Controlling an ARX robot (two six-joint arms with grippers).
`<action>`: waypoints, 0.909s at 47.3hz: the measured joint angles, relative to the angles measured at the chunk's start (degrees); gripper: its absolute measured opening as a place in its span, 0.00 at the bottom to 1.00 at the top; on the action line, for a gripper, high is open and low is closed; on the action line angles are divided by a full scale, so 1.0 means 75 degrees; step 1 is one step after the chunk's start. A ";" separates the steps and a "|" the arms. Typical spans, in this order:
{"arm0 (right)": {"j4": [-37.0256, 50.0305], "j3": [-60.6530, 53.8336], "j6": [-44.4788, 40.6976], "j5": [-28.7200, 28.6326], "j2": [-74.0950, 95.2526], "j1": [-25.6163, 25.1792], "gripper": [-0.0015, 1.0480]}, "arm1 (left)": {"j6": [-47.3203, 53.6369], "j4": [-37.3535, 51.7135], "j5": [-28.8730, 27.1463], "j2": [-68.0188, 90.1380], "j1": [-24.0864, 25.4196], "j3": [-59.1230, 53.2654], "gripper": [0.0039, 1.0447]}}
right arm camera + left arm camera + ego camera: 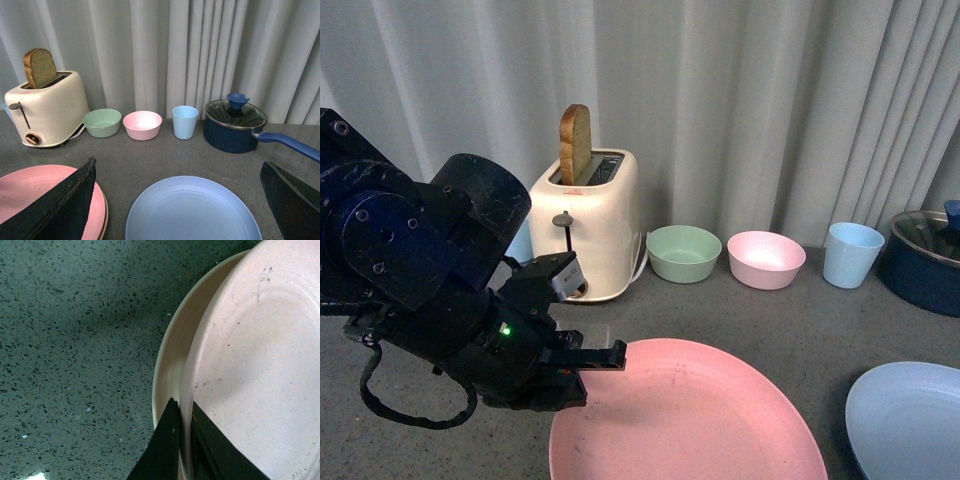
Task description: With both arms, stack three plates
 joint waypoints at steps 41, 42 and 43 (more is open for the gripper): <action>-0.0003 0.0000 -0.0003 0.0000 0.0000 0.0003 0.93 | 0.1358 0.0720 -0.1003 -0.2841 0.0801 -0.1241 0.94; 0.0000 0.0000 -0.0003 0.0000 0.0000 0.0000 0.93 | 0.1413 0.0723 -0.1003 -0.3045 0.0807 -0.1373 0.94; -0.0003 0.0000 -0.0003 0.0003 0.0000 0.0000 0.93 | 0.1495 0.0720 -0.1005 -0.3255 0.0813 -0.1510 0.94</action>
